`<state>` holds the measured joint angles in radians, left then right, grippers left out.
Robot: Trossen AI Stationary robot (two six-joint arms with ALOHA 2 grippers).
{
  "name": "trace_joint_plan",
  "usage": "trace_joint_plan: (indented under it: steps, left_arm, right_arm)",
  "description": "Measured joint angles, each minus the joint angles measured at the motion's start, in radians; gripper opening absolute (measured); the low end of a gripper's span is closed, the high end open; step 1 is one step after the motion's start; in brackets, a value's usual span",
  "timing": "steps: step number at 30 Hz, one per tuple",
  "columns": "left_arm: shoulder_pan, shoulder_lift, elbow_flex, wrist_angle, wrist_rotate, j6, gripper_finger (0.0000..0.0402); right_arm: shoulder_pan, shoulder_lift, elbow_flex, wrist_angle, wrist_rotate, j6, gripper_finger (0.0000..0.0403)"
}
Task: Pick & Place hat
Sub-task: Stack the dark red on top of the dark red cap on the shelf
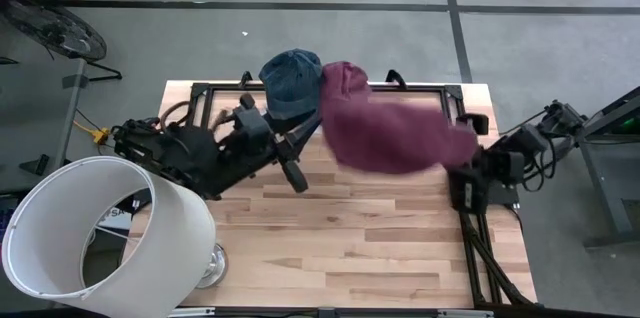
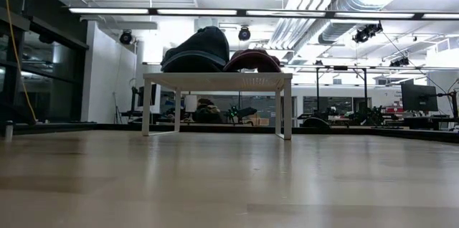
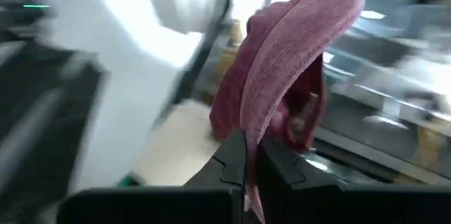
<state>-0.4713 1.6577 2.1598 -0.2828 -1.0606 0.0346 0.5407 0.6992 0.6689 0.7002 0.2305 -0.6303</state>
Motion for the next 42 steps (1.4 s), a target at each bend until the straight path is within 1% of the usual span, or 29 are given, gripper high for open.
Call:
trace_joint_plan:
  steps: [2, 3, 6, 11, 14, 19, 21, 23, 26, 27, 29, 31, 35, 39, 42]
  left_arm:
    - [0.0, 0.0, 0.0, 0.03, 0.003, 0.019, 0.0087]
    - [0.0, 0.0, 0.0, 0.04, 0.004, 0.022, 0.0087]
    - [0.0, 0.0, 0.0, 0.05, 0.004, 0.022, 0.0087]
    - [0.0, 0.0, 0.0, 0.049, 0.009, 0.021, 0.0087]
    - [0.001, 0.0, 0.0, 0.051, 0.051, 0.021, 0.0087]
    - [0.001, 0.0, 0.0, 0.055, 0.221, 0.021, 0.0087]
    - [0.001, 0.011, 0.0, 0.052, 0.259, 0.025, 0.0087]
    - [0.0, 0.028, 0.0, 0.046, 0.254, 0.083, 0.0087]
    - [0.001, 0.058, -0.001, 0.049, 0.19, 0.171, 0.0092]
    - [0.001, 0.064, -0.001, 0.048, 0.187, 0.194, 0.0096]
    - [0.001, 0.074, -0.001, 0.049, 0.197, 0.229, 0.0112]
    - [0.001, 0.079, -0.001, 0.051, 0.206, 0.248, 0.0137]
    - [0.0, 0.081, -0.001, 0.045, 0.204, 0.252, 0.0204]
    - [0.0, 0.081, -0.001, 0.04, 0.154, 0.32, 0.0267]
    - [0.014, 0.1, 0.0, 0.048, 0.08, 0.395, 0.0292]
  right_arm:
    - [-0.001, -0.026, 0.0, -0.089, -0.09, 0.005, 0.0007]
    - [-0.001, -0.034, 0.0, -0.122, -0.107, 0.021, 0.0007]
    - [-0.001, -0.045, 0.0, -0.184, -0.094, 0.042, 0.0007]
    - [-0.001, -0.058, 0.0, -0.191, -0.099, 0.029, 0.0007]
    - [-0.003, -0.076, 0.0, -0.203, -0.038, 0.02, 0.0007]
    - [-0.003, -0.101, 0.0, -0.209, 0.037, -0.01, 0.0007]
    - [-0.003, -0.106, 0.0, -0.21, 0.053, -0.021, 0.0007]
    - [-0.003, -0.106, 0.0, -0.209, 0.072, -0.03, 0.0007]
    - [-0.003, -0.105, 0.0, -0.21, 0.122, -0.033, 0.0007]
    - [-0.003, -0.105, 0.0, -0.21, 0.134, -0.037, 0.0007]
    - [-0.003, -0.105, 0.0, -0.209, 0.148, -0.048, 0.0007]
    - [-0.003, -0.105, 0.0, -0.201, 0.173, -0.056, 0.0007]
    - [-0.003, -0.105, 0.0, -0.186, 0.237, -0.082, 0.0007]
    - [-0.003, -0.105, 0.0, -0.157, 0.263, -0.104, 0.0007]
    - [-0.003, -0.1, 0.0, -0.149, 0.263, -0.11, 0.0007]
